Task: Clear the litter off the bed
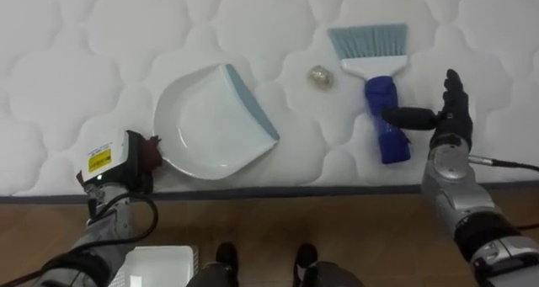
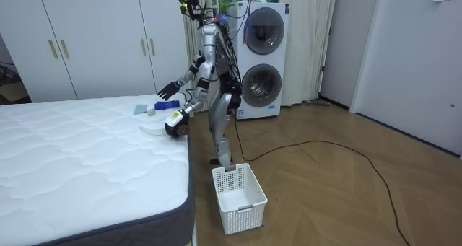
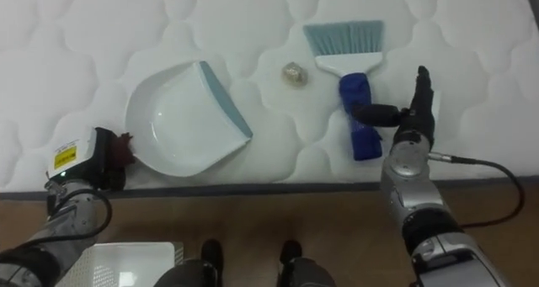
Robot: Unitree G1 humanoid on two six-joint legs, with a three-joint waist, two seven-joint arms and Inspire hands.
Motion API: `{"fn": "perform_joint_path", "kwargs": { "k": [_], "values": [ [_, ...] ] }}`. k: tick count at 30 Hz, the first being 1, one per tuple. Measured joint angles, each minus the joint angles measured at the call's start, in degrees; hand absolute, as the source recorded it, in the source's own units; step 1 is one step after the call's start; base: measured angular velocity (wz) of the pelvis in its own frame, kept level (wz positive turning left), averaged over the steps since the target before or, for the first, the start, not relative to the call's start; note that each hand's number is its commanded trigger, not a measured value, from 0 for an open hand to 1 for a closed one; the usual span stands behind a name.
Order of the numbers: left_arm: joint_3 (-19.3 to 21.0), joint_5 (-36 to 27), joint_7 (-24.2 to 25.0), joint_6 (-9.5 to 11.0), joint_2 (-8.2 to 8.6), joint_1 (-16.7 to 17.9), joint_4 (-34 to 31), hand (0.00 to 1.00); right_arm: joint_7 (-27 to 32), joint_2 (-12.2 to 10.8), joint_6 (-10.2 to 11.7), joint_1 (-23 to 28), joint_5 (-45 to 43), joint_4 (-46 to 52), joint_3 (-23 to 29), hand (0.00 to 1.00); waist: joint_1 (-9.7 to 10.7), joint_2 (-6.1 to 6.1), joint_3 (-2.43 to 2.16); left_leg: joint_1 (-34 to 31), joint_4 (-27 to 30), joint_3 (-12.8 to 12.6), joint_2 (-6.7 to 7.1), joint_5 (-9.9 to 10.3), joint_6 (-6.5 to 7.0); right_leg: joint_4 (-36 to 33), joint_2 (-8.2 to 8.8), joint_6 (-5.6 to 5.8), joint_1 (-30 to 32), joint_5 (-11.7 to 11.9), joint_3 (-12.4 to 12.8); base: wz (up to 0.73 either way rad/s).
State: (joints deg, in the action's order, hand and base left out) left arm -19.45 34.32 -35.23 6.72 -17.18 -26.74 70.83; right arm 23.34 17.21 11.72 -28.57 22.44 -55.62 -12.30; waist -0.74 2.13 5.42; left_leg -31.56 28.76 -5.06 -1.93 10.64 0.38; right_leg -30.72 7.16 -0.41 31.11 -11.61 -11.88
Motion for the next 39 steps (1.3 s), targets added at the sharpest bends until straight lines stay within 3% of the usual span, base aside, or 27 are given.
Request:
{"fn": "perform_joint_path", "kwargs": {
  "k": [4, 10, 22, 23, 24, 25, 39],
  "values": [
    [0.0, 0.0, 1.0, 0.0, 0.02, -0.1, -0.1, 1.00, -2.3, 0.0, 0.0, 0.0, 0.1, -0.6, -0.5, 0.00, -0.1, -0.85, -0.05, 0.1, 0.0, 0.2, 0.22, 0.0, 0.01, -0.4, 0.53, -0.16, 0.0, -0.1, -0.8, 0.03],
    [0.0, 0.0, 1.1, 0.0, 0.43, -0.2, -0.2, 1.00, -4.8, -0.3, -0.1, 0.0, 0.0, -2.5, -2.5, 0.00, -1.3, -0.90, -0.06, 0.2, 0.0, 0.1, 0.37, 0.0, 0.04, -0.9, 0.70, -0.15, 0.1, -0.1, -0.7, 0.00],
    [0.0, -0.5, 1.8, -0.1, 0.58, -0.2, -0.2, 1.00, -9.7, -0.2, 0.2, -0.7, -0.5, -8.1, -4.4, 0.00, -1.2, -0.89, -0.07, 0.2, 0.0, 0.4, 0.57, -0.1, 0.17, -0.9, 0.77, 0.02, -0.1, -0.3, -0.7, 0.01],
    [0.0, -0.5, 1.8, -0.1, 0.58, -0.2, -0.2, 1.00, -9.7, -0.2, 0.2, -0.9, -0.8, -8.6, -4.5, 0.15, -1.2, -0.90, -0.08, 0.1, 0.0, 0.5, 0.58, -0.1, 0.17, -0.9, 0.77, 0.02, -0.1, -0.3, -0.7, 0.00],
    [0.0, -0.5, 2.0, -0.1, 0.58, -0.2, -0.2, 1.00, -9.8, -0.2, 0.2, -1.3, -1.4, -9.3, -4.5, 0.64, -1.2, -0.92, -0.09, 0.1, 0.1, 0.5, 0.58, -0.1, 0.17, -0.9, 0.77, 0.02, -0.1, -0.3, -0.8, 0.00],
    [-0.1, -0.5, 2.1, -0.2, 0.58, -0.3, -0.3, 1.00, -9.8, -0.2, 0.0, -1.7, -2.5, -10.1, -4.6, 1.00, -1.2, -0.92, -0.09, 0.0, 0.1, 0.5, 0.59, -0.1, 0.17, -0.9, 0.77, 0.02, -0.1, -0.3, -0.8, 0.00],
    [-1.0, -0.4, 3.8, -1.5, 0.59, -1.1, -0.4, 1.00, -6.7, 0.7, -1.3, -3.1, -7.3, -14.8, -4.5, 1.00, -1.3, -1.58, -0.03, -0.4, 0.7, 1.2, 0.58, -0.1, 0.15, -1.4, 0.64, 0.01, -0.2, -0.3, -1.1, 0.01]
  ]
}}
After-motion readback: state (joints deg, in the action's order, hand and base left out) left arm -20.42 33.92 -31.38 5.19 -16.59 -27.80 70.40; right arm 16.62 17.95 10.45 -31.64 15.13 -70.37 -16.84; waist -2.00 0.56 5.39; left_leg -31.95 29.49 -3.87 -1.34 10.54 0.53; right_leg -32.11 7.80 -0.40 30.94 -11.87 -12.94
